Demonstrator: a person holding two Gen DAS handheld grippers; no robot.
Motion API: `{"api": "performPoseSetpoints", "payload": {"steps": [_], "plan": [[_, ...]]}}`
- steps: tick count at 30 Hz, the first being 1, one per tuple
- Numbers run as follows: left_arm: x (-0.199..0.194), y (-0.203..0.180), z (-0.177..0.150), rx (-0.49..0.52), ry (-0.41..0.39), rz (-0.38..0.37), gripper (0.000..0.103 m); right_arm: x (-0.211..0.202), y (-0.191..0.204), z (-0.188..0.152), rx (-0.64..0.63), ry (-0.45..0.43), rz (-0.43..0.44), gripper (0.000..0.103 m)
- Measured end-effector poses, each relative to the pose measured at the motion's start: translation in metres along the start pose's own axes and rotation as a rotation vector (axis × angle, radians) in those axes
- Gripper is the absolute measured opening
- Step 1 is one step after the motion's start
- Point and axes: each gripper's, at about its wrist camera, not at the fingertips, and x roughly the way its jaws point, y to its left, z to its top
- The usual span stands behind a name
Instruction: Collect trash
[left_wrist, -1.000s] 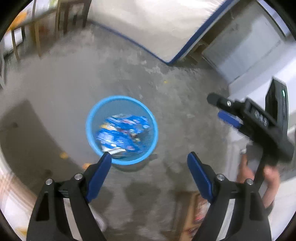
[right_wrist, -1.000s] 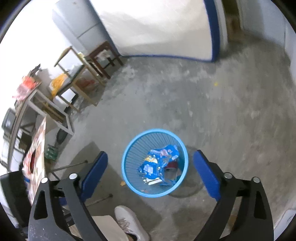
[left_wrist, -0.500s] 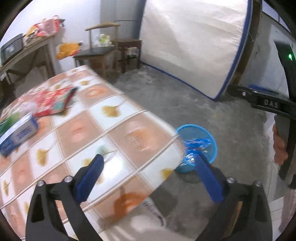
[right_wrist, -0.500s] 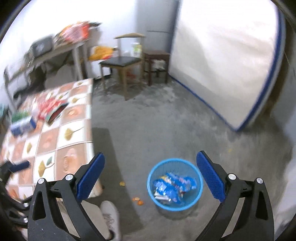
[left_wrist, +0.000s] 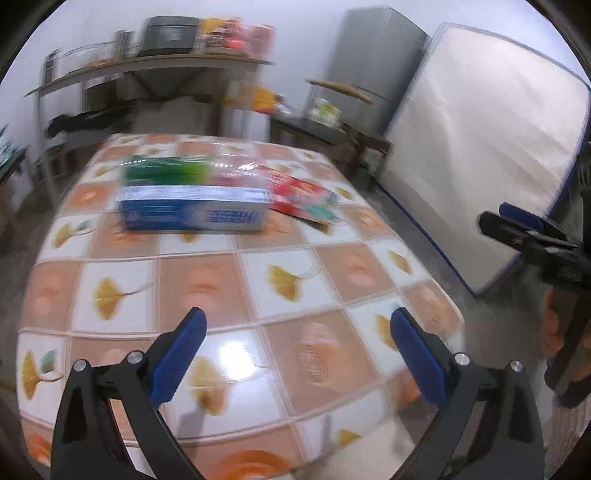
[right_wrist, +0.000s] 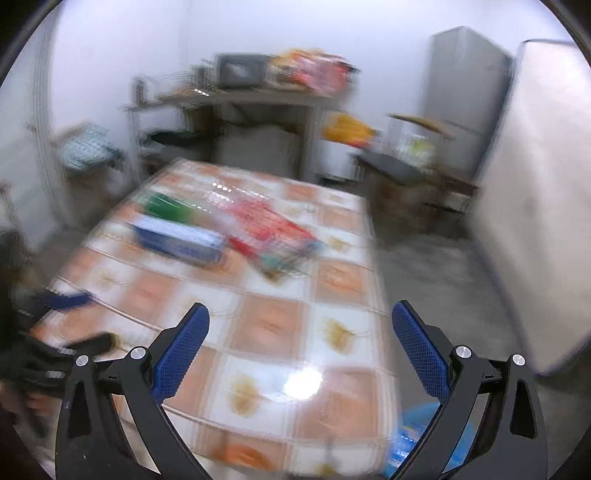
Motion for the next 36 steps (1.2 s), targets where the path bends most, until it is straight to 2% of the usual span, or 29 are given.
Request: {"api": "performPoseSetpoints", "payload": {"steps": [3, 5, 10, 13, 18, 25, 31, 33, 36], "plan": [[-0.009, 0.032, 0.002, -0.056, -0.038, 0.025, 0.098, 0.015, 0.017, 0.025, 0.036, -0.033, 0.183, 0.095], [-0.012, 0.052, 0.004, -0.096, -0.060, 0.032, 0.098, 0.030, 0.028, 0.040, 0.063, -0.035, 0.267, 0.095], [-0.016, 0.077, 0.007, -0.101, -0.095, 0.074, 0.098, 0.075, 0.058, 0.065, 0.048, 0.050, 0.313, 0.095], [-0.006, 0.086, 0.008, -0.097, -0.085, 0.036, 0.098, 0.101, 0.069, 0.072, 0.030, 0.096, 0.370, 0.095], [0.013, 0.090, 0.007, -0.079, -0.043, -0.027, 0.098, 0.146, 0.088, 0.084, -0.020, 0.172, 0.360, 0.095], [0.030, 0.104, 0.004, -0.104, -0.023, 0.013, 0.098, 0.206, 0.098, 0.083, -0.067, 0.292, 0.323, 0.091], [0.034, 0.126, -0.005, -0.179, -0.005, 0.031, 0.098, 0.226, 0.092, 0.071, -0.038, 0.375, 0.346, 0.083], [0.033, 0.133, -0.007, -0.202, 0.001, 0.038, 0.098, 0.223, 0.095, 0.067, -0.051, 0.381, 0.351, 0.083], [0.032, 0.143, -0.010, -0.236, 0.009, 0.045, 0.098, 0.212, 0.098, 0.061, -0.060, 0.404, 0.406, 0.082]]}}
